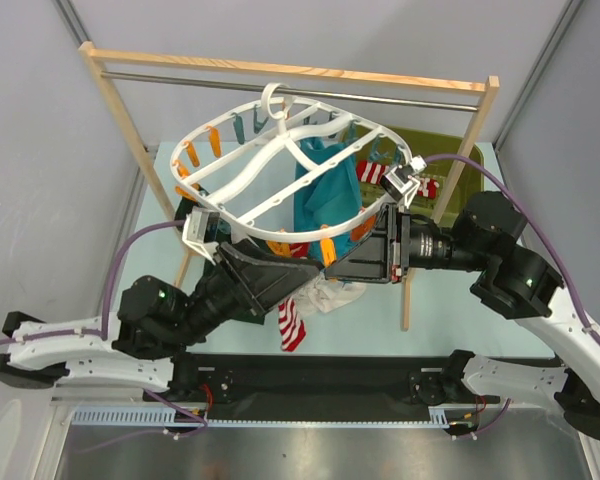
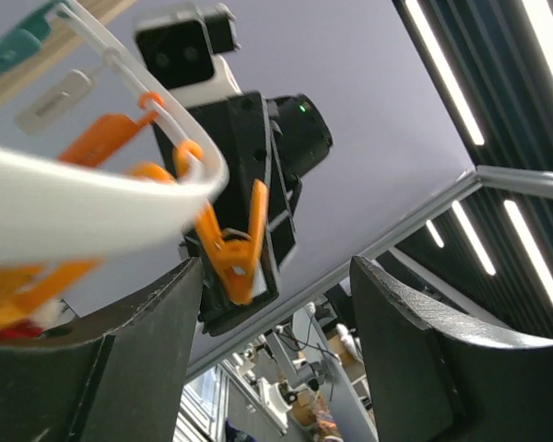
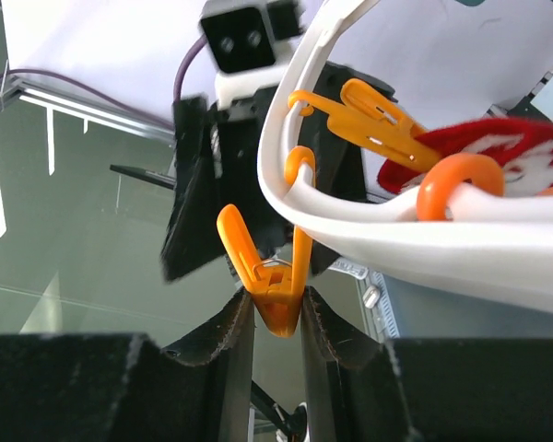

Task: Clip the socks to the hanger
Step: Open the clamp at the hanger.

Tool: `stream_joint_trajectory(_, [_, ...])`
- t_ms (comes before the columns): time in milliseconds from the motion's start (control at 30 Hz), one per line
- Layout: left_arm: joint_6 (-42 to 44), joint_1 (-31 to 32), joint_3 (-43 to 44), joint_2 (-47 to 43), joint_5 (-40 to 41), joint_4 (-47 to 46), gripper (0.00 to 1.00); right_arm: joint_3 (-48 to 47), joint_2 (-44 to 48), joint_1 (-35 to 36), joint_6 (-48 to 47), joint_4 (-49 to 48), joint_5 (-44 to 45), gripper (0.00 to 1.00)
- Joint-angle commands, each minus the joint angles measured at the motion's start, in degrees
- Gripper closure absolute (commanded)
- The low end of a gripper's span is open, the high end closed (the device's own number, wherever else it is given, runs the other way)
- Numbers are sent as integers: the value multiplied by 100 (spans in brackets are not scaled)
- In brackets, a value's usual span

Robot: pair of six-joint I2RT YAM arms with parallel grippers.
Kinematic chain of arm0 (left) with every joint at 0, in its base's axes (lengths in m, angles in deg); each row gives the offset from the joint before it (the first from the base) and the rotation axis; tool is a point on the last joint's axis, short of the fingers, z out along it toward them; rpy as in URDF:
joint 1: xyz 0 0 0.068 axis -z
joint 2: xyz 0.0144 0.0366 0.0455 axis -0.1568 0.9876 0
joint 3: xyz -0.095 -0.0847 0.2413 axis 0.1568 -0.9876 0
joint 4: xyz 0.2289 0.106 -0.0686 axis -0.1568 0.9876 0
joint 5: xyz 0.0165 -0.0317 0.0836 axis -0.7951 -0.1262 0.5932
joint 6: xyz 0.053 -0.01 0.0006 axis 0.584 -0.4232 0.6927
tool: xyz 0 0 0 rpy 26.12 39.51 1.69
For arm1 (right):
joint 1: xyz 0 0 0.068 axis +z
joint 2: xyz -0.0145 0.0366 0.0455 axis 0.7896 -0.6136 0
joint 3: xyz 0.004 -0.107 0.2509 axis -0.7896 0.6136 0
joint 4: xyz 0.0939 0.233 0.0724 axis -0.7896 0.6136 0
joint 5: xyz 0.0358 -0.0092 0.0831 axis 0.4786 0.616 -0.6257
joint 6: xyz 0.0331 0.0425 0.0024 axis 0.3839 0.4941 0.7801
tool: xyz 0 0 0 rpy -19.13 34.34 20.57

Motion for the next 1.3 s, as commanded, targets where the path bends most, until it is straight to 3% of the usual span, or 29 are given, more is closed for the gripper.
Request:
stream_joint_trajectory(0, [998, 563, 239, 114, 893, -547, 29, 9, -35, -37, 183, -272, -146, 100])
stream_joint_trajectory(200, [1298, 704, 328, 212, 1580, -679, 28, -27, -132, -46, 236, -369, -313, 100])
stream_joint_trajectory(333, [984, 757, 416, 335, 1923, -337, 30, -18, -158, -46, 271, -440, -445, 100])
stream_joint_trajectory(700, [1237, 757, 679, 739, 1932, -793, 28, 17, -228, -63, 280, -536, -709, 100])
stream_joint_trajectory(1267, [1193, 757, 557, 704, 2152, -1066, 43, 158, -176, -90, 254, -528, -788, 100])
